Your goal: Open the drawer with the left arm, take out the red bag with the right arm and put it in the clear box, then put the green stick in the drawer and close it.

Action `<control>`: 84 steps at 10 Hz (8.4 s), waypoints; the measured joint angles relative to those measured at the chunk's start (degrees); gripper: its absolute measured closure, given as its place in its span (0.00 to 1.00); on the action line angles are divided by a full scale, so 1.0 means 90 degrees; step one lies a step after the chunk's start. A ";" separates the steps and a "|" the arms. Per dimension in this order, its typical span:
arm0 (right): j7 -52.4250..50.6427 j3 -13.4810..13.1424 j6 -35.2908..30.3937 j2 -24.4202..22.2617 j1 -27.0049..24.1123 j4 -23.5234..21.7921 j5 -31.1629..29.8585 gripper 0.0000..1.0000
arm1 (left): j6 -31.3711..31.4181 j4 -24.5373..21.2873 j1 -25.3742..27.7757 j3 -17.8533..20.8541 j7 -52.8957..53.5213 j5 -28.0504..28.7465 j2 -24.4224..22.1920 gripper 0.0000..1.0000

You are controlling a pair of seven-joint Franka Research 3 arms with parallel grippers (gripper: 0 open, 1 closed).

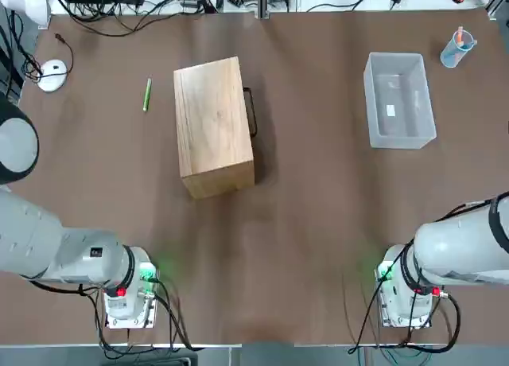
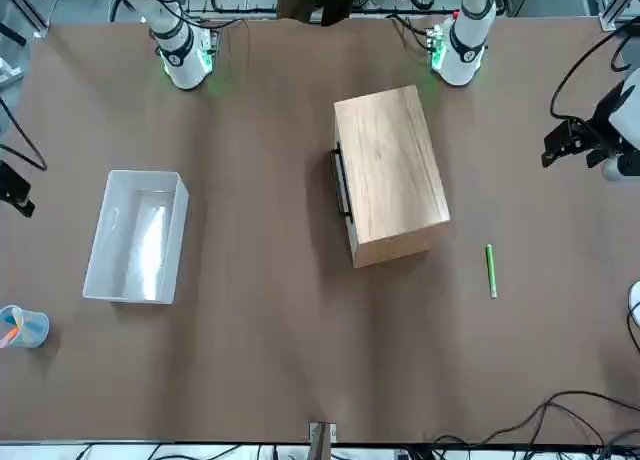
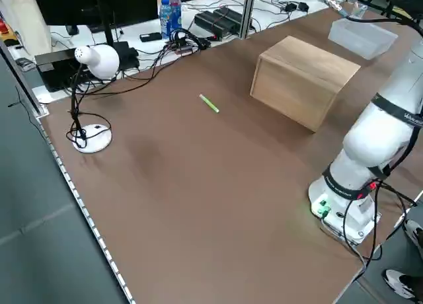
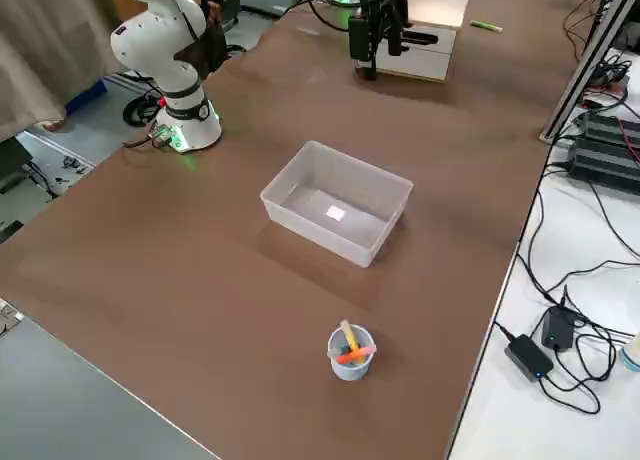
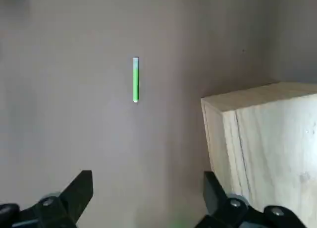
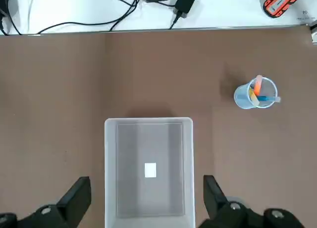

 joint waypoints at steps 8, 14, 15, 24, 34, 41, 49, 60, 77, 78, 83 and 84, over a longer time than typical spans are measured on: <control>0.0000 0.0007 0.0000 0.0036 0.0007 -0.0002 0.0000 0.00 | 0.0339 -0.0016 -0.0150 -0.2500 -0.2892 -0.0005 0.0696 0.01; 0.0000 0.0003 0.0003 0.0041 0.0009 0.0007 0.0000 0.00 | 0.1502 0.0012 -0.1864 -0.3130 -0.5840 0.0843 0.1892 0.01; 0.0000 0.0002 0.0003 0.0041 0.0008 0.0009 0.0000 0.00 | 0.1554 0.0034 -0.2263 -0.3129 -0.6326 0.1272 0.2212 0.01; 0.0000 -0.0015 -0.0051 0.0042 0.0003 0.0020 -0.0004 0.00 | 0.2164 0.0766 -0.2978 -0.3085 -0.7238 0.2195 0.3728 0.01; -0.0002 -0.0049 -0.0489 0.0042 -0.0011 0.0024 -0.0004 0.00 | 0.2190 0.0769 -0.3286 -0.2970 -0.7642 0.2758 0.4293 0.01; -0.0003 -0.0038 -0.1094 0.0046 -0.0068 0.0022 0.0002 0.00 | 0.2315 0.0881 -0.3748 -0.2405 -0.7948 0.2758 0.4295 0.46; 0.3512 0.0069 -0.1253 0.0177 0.1206 -0.0129 0.0174 0.00 | 0.3248 0.0911 -0.3928 -0.2402 -0.8100 0.2797 0.4300 0.90; 0.7043 0.0070 0.0033 0.0768 0.2422 -0.1240 0.0855 0.00 | 0.4200 0.0941 -0.4108 -0.2324 -0.8106 0.2825 0.4500 0.89; 0.7411 -0.0066 0.1386 0.0449 0.1498 -0.2178 0.0840 0.00 | 0.4216 0.1430 -0.4305 -0.2440 -0.8059 0.2814 0.4749 0.07; 0.7407 -0.0066 0.1386 0.0449 0.1497 -0.2178 0.0840 0.00 | 0.4208 0.1473 -0.4321 -0.2448 -0.8086 0.2802 0.4749 0.05; 0.7450 -0.0019 0.1377 0.0449 0.1521 -0.2162 0.0857 0.00 | 0.3869 0.1724 -0.4244 -0.2424 -0.8157 0.2778 0.4477 0.01; 0.7690 0.0013 0.1374 0.0449 0.1606 -0.2160 0.0871 0.00 | 0.3220 0.1722 -0.4086 -0.2416 -0.8134 0.2779 0.4185 0.00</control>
